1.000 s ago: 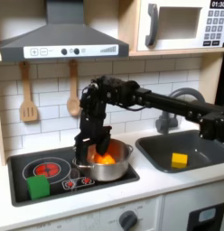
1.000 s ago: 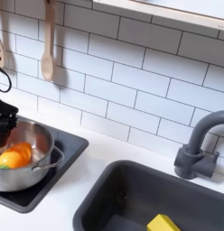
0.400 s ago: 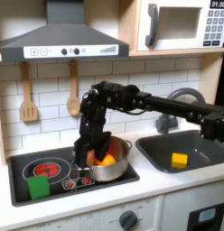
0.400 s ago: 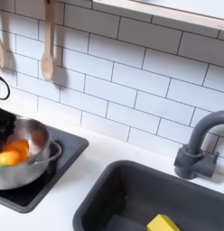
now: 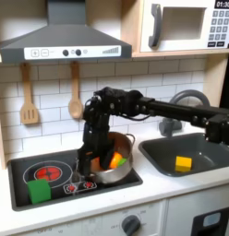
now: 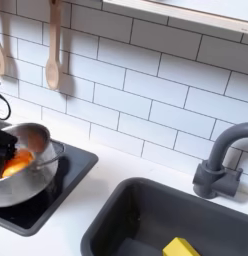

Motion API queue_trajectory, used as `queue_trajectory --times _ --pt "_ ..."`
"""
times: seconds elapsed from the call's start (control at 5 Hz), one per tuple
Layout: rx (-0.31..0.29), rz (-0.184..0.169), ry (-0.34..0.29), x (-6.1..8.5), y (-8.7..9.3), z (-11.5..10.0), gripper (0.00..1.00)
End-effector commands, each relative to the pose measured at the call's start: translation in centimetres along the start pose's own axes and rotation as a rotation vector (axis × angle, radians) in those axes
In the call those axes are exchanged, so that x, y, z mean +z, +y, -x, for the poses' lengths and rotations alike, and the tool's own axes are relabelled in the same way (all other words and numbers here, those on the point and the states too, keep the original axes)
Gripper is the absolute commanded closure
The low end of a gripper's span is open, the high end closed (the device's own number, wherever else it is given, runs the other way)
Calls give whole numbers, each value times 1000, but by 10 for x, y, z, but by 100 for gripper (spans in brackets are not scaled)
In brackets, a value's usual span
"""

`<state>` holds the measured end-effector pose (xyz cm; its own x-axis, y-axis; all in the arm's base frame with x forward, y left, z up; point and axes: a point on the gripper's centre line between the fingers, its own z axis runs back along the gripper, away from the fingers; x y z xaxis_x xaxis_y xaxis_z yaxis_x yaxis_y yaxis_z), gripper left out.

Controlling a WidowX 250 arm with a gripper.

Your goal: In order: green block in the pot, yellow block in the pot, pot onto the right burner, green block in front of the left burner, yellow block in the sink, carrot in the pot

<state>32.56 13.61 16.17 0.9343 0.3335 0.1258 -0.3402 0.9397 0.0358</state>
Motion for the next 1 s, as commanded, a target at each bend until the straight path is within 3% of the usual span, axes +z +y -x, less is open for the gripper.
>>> queue_trajectory --times 0.0,0.6,0.8 --pt "2 2 -6 9 -3 0 0" --pt "-1 3 -79 48 -9 -18 0" --pt "-11 0 -136 71 -9 -20 0"
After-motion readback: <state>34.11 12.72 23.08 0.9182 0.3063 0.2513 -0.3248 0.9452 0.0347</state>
